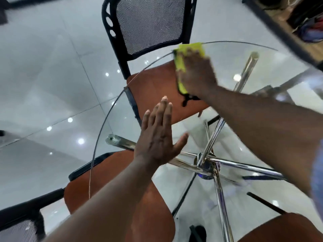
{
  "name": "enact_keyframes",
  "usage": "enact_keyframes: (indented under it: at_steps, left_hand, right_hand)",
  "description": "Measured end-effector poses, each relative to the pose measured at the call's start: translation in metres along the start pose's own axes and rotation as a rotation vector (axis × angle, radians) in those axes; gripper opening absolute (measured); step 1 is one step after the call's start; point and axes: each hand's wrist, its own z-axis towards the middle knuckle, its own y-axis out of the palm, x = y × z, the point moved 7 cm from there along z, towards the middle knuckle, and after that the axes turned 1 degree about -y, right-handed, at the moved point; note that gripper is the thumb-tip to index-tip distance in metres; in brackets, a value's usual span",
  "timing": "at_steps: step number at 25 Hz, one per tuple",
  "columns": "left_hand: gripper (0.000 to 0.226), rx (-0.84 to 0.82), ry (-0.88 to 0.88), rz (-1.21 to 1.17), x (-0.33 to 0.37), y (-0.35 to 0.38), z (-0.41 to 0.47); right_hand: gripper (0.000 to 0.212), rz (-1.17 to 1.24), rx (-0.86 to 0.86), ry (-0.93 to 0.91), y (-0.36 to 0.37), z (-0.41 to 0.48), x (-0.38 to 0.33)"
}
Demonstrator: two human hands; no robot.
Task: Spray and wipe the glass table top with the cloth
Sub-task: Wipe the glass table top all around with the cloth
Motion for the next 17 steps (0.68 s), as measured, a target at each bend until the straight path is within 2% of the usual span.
enact_keyframes:
  at_steps: [3,4,6,8,9,12,14,17]
  left_hand:
    - [0.067,0.277,-0.130,-0.210,-0.018,-0.044,-0.031]
    - [0.060,0.299,-0.171,-0.176,-0.029,-0.053,-0.048]
    - [0.059,0.181,-0.179,-0.004,-0.047,-0.055,-0.085]
    - [0.068,-0.018,-0.153,0.117,-0.058,-0.043,-0.113]
    - [0.071,-0.072,-0.141,0.140,-0.061,-0.037,-0.121]
    - [0.073,-0.083,-0.128,0.156,-0.061,-0.029,-0.117]
    - [0.072,-0.042,-0.118,0.166,-0.060,-0.028,-0.113]
    - [0.071,-0.039,-0.123,0.112,-0.064,-0.027,-0.115]
  right_hand:
    - [0.066,0.002,-0.129,-0.364,0.002,-0.083,-0.111]
    - [0.066,0.026,-0.135,-0.451,0.001,-0.129,-0.120]
    - [0.064,0.067,-0.118,-0.533,-0.005,-0.213,-0.100]
    - [0.063,0.093,-0.100,-0.453,-0.011,-0.249,-0.047]
    - [0.063,0.100,-0.091,-0.349,-0.014,-0.240,-0.019]
    - [0.072,0.037,-0.093,0.045,-0.008,-0.155,0.032]
    - [0.079,0.014,-0.041,0.160,-0.001,-0.086,0.021]
    - [0.092,0.036,-0.015,0.037,-0.008,-0.037,-0.077]
